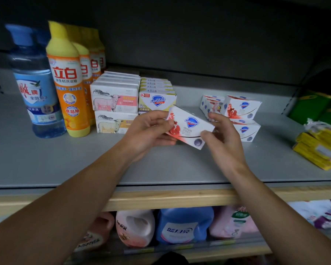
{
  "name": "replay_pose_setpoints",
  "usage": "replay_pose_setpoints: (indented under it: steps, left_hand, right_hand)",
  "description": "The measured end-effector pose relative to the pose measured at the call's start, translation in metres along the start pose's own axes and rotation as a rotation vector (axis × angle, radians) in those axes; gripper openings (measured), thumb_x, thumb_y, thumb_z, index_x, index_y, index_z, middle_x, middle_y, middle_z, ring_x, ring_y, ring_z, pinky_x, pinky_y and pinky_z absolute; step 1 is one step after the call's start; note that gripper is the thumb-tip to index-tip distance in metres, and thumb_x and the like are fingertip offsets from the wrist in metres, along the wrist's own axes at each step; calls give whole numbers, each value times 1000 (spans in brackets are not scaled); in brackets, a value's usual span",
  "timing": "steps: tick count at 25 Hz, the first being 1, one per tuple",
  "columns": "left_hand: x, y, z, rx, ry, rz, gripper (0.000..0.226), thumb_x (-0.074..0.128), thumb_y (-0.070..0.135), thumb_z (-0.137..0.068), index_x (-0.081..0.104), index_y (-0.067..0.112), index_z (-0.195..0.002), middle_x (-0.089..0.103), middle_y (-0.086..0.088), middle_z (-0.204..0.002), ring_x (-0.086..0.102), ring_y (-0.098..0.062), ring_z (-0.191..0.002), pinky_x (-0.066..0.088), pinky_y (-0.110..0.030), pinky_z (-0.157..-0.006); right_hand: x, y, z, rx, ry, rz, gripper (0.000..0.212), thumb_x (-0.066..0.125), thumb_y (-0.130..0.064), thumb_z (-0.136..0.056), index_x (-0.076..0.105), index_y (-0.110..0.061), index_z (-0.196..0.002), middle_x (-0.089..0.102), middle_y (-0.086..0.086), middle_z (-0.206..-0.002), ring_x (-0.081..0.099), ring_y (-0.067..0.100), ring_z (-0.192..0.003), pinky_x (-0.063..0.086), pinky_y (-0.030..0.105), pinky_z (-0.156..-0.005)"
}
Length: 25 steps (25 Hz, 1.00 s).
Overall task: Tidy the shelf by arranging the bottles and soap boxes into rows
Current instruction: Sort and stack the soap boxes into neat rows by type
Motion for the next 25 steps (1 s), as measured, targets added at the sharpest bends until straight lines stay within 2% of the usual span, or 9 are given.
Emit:
replay_pose_setpoints:
  steps: [4,7,9,12,14,18,20,22,25]
  left_hand:
    - [0,-1,-1,38,33,-113,22,65,7,-89,67,5,-110,69,-17,-99,73,-29,-78,59,-32,-66]
    - [-1,0,0,55,40,-188,21,67,8,-88,70,13,-109,72,-7,-94,73,-27,-82,60,-35,-69]
    - [-1,4,2,111,97,-423,23,71,10,-86,69,17,-108,72,-5,-98,72,-18,-86,60,-33,-74]
    - [-5,20,9,229,286,-694,25,73,16,-84,70,17,-109,70,7,-98,66,-3,-84,56,-24,-80]
    - [-6,35,15,321,371,-775,24,69,21,-86,71,16,-109,69,6,-102,65,-7,-87,55,-28,-80]
    - [7,76,11,574,414,-1129,35,61,31,-84,70,13,-113,69,-3,-112,62,-20,-100,46,-28,-90]
    - [9,86,-9,564,400,-1364,39,61,36,-87,67,14,-118,68,-6,-119,58,-26,-110,39,-32,-97]
    - [3,83,-30,447,400,-1631,47,57,46,-89,62,19,-127,63,-5,-129,51,-28,-122,29,-44,-111]
    - [-12,67,-40,344,415,-1783,55,49,57,-89,53,26,-135,57,-2,-136,41,-31,-132,11,-56,-116]
  right_hand:
    - [-6,8,-6,-16,-53,65,25,65,-9,-88,66,-25,-107,68,-17,-100,60,-9,-76,44,6,-68]
    - [-4,14,-8,-10,-78,84,28,66,-9,-89,64,-28,-109,70,-11,-106,64,-2,-86,49,13,-75]
    - [-6,18,-10,8,-113,133,31,66,-7,-89,63,-29,-111,69,-9,-110,65,5,-92,51,18,-82]
    - [-11,19,-14,10,-206,319,32,64,-9,-90,60,-30,-114,65,-11,-110,60,-7,-88,43,2,-73]
    - [-14,18,-15,-6,-248,399,35,64,-11,-89,60,-25,-121,62,-9,-113,58,-10,-87,39,-1,-72]
    - [-6,3,-19,-164,-312,626,49,71,-30,-82,57,-24,-129,55,-8,-123,53,7,-111,37,18,-91]
    - [6,-5,-21,-246,-377,690,48,70,-35,-84,58,-25,-129,57,-6,-125,51,11,-116,34,20,-89]
    - [16,-4,-24,-277,-444,751,46,66,-38,-88,57,-26,-131,58,-4,-127,50,14,-117,36,23,-90]
    - [15,1,-43,-277,-391,792,43,64,-32,-90,56,-24,-131,57,-2,-130,46,19,-121,34,28,-95]
Point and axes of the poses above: each hand's wrist, its own z-axis away from the middle knuckle, its own x-axis out of the palm, y = z × x, the point moved 8 cm from there along -z, towards the middle knuckle
